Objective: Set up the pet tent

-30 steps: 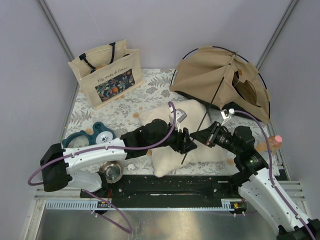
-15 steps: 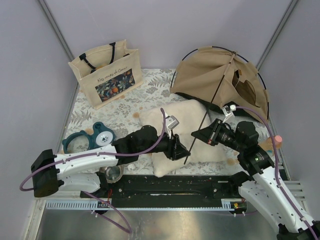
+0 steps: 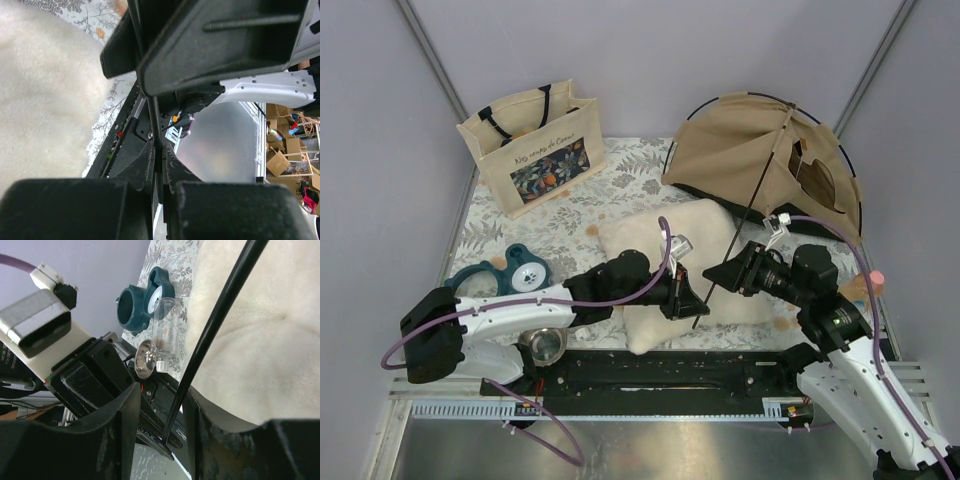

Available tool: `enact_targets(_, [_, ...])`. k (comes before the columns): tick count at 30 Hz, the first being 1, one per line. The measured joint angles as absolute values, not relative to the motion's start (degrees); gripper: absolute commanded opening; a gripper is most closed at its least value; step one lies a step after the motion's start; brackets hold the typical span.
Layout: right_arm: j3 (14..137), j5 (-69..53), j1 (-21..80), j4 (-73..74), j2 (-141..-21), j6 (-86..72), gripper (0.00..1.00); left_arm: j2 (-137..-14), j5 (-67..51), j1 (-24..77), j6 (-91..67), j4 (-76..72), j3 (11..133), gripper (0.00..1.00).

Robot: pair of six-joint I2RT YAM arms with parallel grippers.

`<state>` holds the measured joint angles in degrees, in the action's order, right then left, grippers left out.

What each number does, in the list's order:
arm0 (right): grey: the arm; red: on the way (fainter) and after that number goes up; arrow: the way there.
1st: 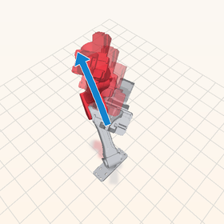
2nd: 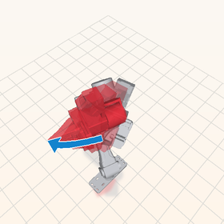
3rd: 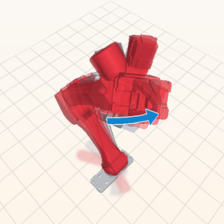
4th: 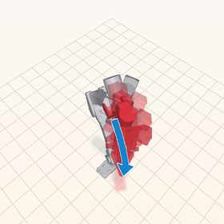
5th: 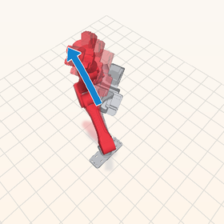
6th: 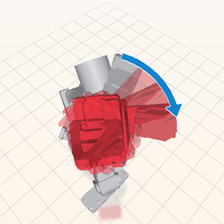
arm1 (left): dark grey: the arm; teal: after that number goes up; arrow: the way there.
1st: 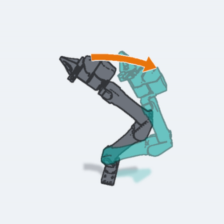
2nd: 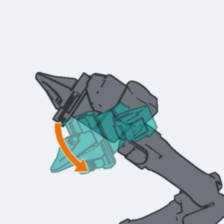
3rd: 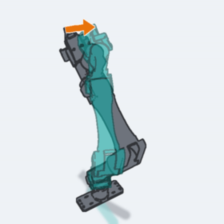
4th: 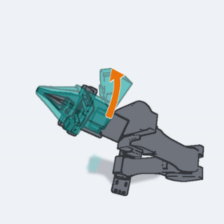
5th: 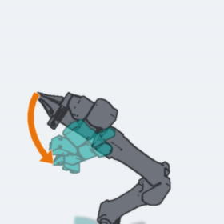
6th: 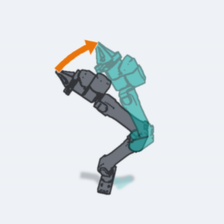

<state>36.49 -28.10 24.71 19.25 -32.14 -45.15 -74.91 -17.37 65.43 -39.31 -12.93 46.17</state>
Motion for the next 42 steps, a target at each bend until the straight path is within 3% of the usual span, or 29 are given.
enact_targets(7, [36.12, -28.51, 24.71, 21.02, -29.61, -43.68, 0.35, -75.94, -16.82, 65.43, -39.33, -12.97, 48.40, 0.00])
enact_targets(8, [35.79, -28.62, 24.71, 20.99, -29.63, -43.59, 0.31, -76.14, -16.73, 65.43, -39.33, -12.93, 48.56, 0.00])
enact_targets(11, [35.03, -29.21, 24.71, 21.37, -29.93, -43.05, 0.05, -76.82, -16.73, 65.47, -39.33, -12.97, 48.88, 0.00])
enact_targets(12, [35.00, -29.15, 24.69, 21.80, -30.26, -43.38, 0.00, -77.01, -16.69, 65.47, -39.29, -12.93, 48.93, 0.04])
enact_targets(14, [35.03, -29.12, 24.64, 22.22, -30.81, -43.44, 0.00, -77.25, -16.62, 65.47, -39.27, -12.53, 48.95, 0.35])
enact_targets(16, [35.16, -28.95, 24.64, 22.85, -31.09, -43.42, 0.00, -77.38, -16.43, 65.47, -38.65, -12.38, 49.04, 0.60])
enact_targets(18, [36.16, -28.93, 24.71, 24.56, -31.38, -43.31, 0.00, -77.25, -15.57, 65.54, -37.76, -12.38, 49.28, 0.74])
enact_targets(22, [40.73, -28.10, 24.71, 28.47, -32.08, -43.11, 0.00, -74.54, -11.79, 65.58, -35.66, -10.83, 49.43, 0.87])
enact_targets(33, [51.29, -28.08, 24.71, 34.30, -34.04, -43.05, 0.00, -61.60, 1.50, 59.81, -33.58, -12.88, 49.45, 0.90])
enact_targets(37, [51.35, -28.10, 24.71, 34.35, -34.04, -44.66, 0.00, -67.16, 2.37, 58.00, -34.37, -15.66, 50.81, 0.87])
enact_targets(42, [51.33, -28.12, 24.71, 32.86, -33.95, -49.95, 0.00, -83.11, -0.08, 57.43, -34.39, -20.73, 56.29, 0.87])
